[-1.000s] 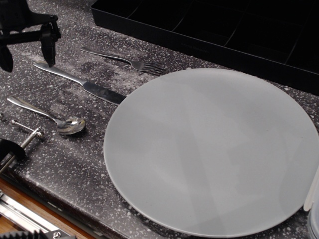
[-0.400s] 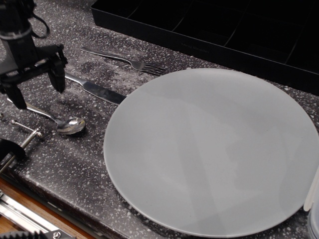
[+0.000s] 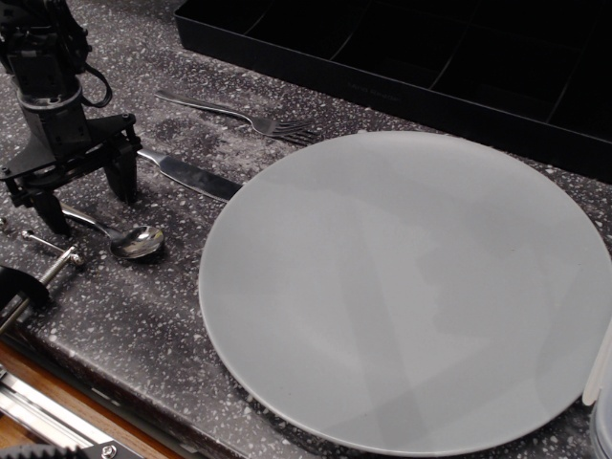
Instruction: Put spoon on plate
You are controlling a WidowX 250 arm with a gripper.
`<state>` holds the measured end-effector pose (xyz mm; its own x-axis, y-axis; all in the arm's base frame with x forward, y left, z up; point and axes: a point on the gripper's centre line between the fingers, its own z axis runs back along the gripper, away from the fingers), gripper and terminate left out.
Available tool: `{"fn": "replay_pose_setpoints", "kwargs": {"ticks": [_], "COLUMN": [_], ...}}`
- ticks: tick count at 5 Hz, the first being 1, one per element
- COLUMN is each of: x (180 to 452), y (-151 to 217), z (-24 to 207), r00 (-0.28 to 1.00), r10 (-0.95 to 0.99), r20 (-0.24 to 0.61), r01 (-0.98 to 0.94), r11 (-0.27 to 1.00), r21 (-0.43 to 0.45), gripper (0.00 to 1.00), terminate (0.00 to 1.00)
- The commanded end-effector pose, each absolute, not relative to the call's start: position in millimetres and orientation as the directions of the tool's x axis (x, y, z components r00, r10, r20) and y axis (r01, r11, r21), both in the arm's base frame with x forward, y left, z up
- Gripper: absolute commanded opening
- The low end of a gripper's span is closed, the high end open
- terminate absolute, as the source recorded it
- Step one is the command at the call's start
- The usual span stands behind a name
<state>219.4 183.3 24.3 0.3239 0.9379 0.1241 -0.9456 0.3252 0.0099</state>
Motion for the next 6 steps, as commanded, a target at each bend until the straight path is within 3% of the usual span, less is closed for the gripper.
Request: {"fn": "replay_pose_setpoints", "kwargs": {"ticks": [1,3,4,5,6], "x": [217,222,222,208,200], "y": [183,180,163,130,88], "z": [20,44,78,106,111], "r00": [0.303,0.294,0.309,0.327,0.345], "r10": [0.946,0.952,0.951,0.945,0.938], "r20": [0.118,0.081,0.025,-0.002,0.024], "r01": [-0.950,-0.953,-0.948,-0.939,-0.932], "r11": [0.309,0.299,0.310,0.325,0.346], "r21": [-0.036,-0.054,-0.075,-0.110,-0.104], "gripper": [0.00,0.00,0.00,0.00,0.00], "terminate": [0.00,0.00,0.00,0.00,0.00]}}
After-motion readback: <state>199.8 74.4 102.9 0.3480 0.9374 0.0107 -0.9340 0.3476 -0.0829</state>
